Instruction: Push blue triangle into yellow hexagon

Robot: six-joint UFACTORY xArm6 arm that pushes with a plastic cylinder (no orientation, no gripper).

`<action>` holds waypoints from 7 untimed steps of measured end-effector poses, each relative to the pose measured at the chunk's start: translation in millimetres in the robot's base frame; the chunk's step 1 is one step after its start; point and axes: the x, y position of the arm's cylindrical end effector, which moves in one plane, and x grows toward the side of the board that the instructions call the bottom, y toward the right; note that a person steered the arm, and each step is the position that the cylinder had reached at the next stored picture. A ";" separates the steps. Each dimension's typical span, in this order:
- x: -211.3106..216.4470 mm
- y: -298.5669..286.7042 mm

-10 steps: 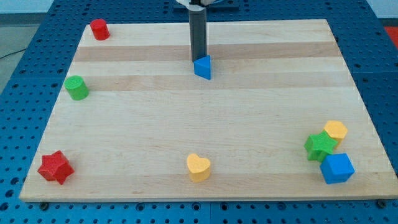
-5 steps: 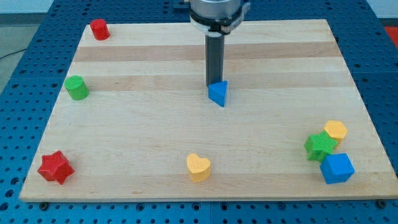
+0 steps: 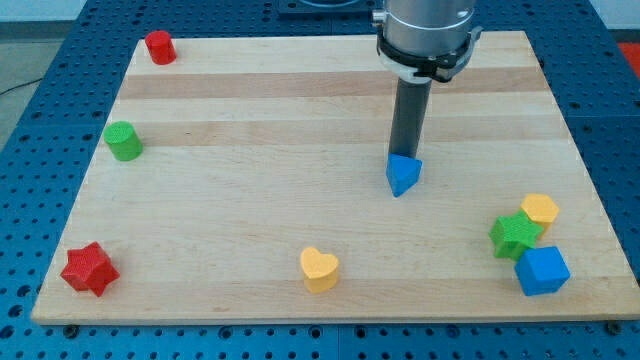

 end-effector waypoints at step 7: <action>13.4 67.1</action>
